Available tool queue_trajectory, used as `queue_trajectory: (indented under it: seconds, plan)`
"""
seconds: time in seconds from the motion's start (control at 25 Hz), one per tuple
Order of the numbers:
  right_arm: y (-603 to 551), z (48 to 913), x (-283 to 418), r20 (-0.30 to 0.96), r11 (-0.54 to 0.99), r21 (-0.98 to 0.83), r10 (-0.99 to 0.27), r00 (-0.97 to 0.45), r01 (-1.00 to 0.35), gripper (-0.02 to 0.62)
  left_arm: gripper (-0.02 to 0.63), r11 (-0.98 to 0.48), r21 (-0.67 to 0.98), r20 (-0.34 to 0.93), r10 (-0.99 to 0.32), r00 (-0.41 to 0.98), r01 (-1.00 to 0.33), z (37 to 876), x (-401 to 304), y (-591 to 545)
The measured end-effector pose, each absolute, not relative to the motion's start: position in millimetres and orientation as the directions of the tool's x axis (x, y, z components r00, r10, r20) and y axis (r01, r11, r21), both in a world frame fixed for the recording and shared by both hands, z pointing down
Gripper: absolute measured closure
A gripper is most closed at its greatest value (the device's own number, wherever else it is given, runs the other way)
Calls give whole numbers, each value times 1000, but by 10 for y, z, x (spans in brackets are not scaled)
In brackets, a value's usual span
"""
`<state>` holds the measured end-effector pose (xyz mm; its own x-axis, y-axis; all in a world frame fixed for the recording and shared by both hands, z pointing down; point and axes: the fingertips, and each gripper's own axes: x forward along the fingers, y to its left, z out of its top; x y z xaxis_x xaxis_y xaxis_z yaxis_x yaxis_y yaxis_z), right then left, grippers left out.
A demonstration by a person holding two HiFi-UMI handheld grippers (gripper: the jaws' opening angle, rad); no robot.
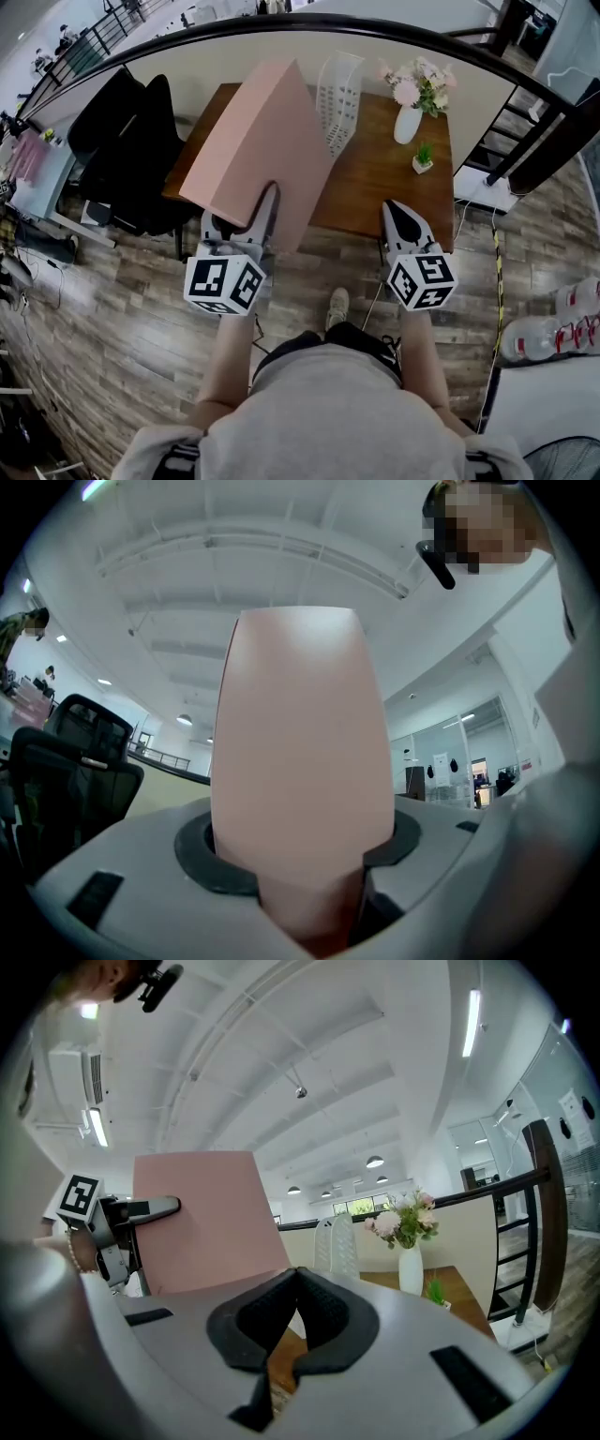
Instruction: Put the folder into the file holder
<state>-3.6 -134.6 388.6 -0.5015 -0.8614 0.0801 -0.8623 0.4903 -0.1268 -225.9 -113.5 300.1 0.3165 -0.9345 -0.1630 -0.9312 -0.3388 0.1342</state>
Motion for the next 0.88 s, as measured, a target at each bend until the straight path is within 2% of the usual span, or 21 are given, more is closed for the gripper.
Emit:
queue_trajectory:
  seconds: [0.28, 0.88]
  plan:
    - [-1764, 3847, 1, 77, 501, -114, -857, -510, -858, 586, 313, -339, 102, -188, -930, 317, -935, 2842, -2308, -1575]
    - [-2463, 3848, 123, 88, 506, -100, -853, -514, -857, 586, 313, -332, 93, -129, -939, 319, -939, 3025, -2247, -2283]
